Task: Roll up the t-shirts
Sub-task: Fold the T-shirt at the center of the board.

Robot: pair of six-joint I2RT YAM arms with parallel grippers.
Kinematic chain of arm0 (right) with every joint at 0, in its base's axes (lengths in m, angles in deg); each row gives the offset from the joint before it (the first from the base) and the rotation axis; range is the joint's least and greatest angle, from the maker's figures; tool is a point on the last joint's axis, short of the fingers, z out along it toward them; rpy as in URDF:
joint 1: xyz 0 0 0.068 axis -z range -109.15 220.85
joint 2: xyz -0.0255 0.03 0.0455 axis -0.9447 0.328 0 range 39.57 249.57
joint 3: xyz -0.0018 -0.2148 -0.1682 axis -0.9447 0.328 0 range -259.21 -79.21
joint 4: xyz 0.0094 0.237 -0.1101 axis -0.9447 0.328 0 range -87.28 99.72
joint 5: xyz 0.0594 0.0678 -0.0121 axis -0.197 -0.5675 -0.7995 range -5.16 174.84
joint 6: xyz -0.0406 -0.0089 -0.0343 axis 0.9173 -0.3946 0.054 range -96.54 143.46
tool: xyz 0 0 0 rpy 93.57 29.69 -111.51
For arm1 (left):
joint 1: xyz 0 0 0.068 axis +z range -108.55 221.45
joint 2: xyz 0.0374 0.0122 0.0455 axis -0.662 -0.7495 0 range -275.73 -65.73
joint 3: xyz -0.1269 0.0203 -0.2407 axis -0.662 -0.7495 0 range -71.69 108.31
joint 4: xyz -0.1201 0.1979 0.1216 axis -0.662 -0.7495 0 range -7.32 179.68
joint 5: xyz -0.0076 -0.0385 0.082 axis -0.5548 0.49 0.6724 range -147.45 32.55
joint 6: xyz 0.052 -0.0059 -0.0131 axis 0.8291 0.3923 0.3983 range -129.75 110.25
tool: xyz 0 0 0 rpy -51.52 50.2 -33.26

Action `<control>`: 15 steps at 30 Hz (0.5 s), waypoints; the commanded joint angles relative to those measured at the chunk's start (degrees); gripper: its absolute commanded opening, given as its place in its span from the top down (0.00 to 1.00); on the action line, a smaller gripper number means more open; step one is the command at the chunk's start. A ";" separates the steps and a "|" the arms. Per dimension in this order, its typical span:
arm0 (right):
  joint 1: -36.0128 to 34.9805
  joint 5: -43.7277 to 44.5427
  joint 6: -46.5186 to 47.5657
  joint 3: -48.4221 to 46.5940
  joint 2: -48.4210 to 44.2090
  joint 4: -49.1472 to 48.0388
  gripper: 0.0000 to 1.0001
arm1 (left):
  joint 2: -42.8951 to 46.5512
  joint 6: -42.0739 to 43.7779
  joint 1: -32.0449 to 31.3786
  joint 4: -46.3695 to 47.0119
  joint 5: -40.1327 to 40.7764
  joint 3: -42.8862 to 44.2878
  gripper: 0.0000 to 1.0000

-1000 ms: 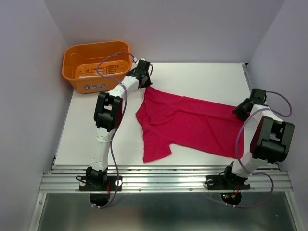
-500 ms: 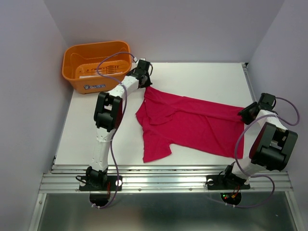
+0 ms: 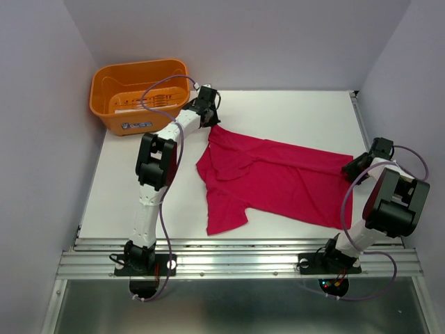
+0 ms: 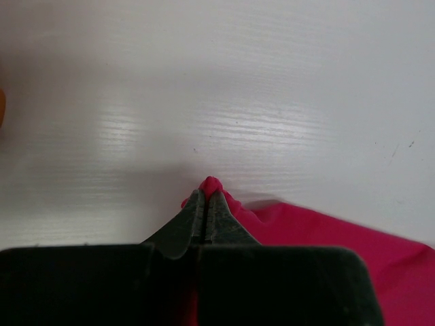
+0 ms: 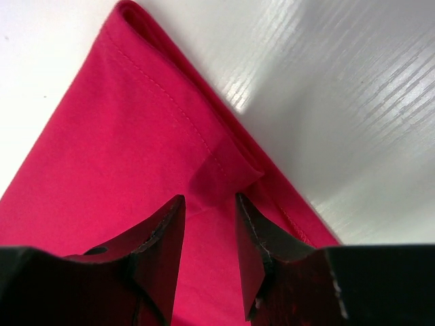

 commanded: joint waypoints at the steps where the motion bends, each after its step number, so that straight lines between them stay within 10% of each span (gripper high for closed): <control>1: 0.29 2.19 -0.05 -0.92 0.39 -1.50 0.60 | 1.30 1.42 -0.35 0.67 -0.21 0.85 1.00; 15: 0.29 5.89 -0.49 -1.97 -0.49 -2.73 0.99 | 1.13 1.15 -0.35 0.84 -0.03 0.59 1.00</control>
